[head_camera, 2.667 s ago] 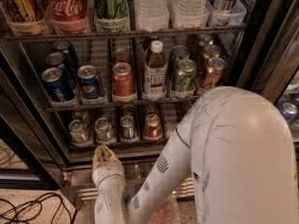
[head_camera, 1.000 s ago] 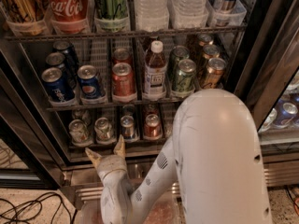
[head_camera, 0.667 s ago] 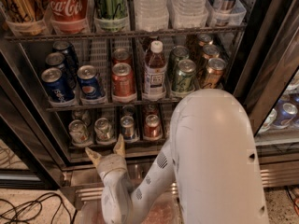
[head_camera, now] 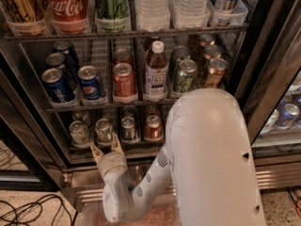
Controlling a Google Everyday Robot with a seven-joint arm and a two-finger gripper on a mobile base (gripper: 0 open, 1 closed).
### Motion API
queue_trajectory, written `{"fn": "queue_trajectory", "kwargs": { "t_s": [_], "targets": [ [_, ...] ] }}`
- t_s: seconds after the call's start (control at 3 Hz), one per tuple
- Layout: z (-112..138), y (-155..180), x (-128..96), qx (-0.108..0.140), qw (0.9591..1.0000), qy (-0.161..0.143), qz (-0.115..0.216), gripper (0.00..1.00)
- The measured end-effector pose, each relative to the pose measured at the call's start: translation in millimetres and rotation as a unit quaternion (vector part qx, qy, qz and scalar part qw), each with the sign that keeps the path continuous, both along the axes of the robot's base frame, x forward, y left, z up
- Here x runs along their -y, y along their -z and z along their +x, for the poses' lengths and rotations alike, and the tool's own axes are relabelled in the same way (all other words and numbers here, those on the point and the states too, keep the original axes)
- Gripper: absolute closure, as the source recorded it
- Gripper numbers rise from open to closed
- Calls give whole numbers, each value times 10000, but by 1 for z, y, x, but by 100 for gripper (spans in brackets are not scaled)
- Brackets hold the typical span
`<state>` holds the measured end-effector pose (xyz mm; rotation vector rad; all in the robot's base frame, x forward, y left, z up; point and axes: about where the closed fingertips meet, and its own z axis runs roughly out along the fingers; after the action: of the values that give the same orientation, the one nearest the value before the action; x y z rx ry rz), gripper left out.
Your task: Pick 7up can from bottom shelf of fridge
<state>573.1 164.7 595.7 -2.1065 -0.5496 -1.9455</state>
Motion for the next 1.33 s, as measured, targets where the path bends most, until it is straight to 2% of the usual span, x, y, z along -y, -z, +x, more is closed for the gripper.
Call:
{"fn": "queue_trajectory", "kwargs": {
  "t_s": [0.33, 1.33],
  "targets": [
    [7, -1, -1, 103, 9999, -9, -56, 34],
    [29, 2, 4, 332, 9994, 53, -116, 32]
  ]
}}
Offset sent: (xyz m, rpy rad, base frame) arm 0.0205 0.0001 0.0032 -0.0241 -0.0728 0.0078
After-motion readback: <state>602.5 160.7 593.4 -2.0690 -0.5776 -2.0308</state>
